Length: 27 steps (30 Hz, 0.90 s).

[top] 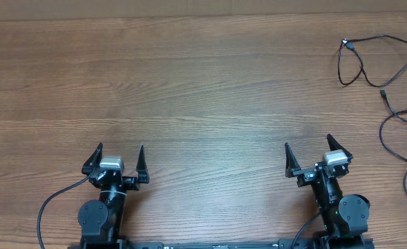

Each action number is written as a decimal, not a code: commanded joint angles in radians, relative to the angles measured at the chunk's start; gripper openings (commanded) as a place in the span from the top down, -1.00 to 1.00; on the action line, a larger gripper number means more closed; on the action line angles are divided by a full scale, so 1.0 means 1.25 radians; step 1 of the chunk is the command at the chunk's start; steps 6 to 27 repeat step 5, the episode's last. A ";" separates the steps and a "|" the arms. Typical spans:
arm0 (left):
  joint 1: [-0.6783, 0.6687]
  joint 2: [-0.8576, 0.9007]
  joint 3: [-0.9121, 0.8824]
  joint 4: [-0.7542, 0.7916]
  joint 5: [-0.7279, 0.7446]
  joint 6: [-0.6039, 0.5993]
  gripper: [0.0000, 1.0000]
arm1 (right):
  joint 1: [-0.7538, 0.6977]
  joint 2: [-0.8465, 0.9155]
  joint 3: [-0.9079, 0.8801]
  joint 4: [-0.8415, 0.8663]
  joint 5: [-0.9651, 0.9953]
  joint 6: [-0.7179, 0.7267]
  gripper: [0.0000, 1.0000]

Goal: Untangle cables

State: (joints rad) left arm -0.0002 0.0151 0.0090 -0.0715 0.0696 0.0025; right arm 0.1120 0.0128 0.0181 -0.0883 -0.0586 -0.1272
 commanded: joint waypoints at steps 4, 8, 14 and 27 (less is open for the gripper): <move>0.001 -0.009 -0.003 -0.002 -0.008 -0.008 -0.99 | -0.002 -0.008 -0.008 0.004 0.011 -0.001 -1.00; 0.001 -0.009 -0.003 -0.002 -0.008 -0.007 -0.99 | -0.002 -0.008 -0.008 0.004 0.011 -0.001 -1.00; 0.001 -0.009 -0.003 -0.002 -0.008 -0.007 -0.99 | -0.002 -0.008 -0.008 0.004 0.011 -0.001 -1.00; 0.001 -0.009 -0.003 -0.002 -0.008 -0.007 -0.99 | -0.002 -0.008 -0.008 0.004 0.011 -0.001 -1.00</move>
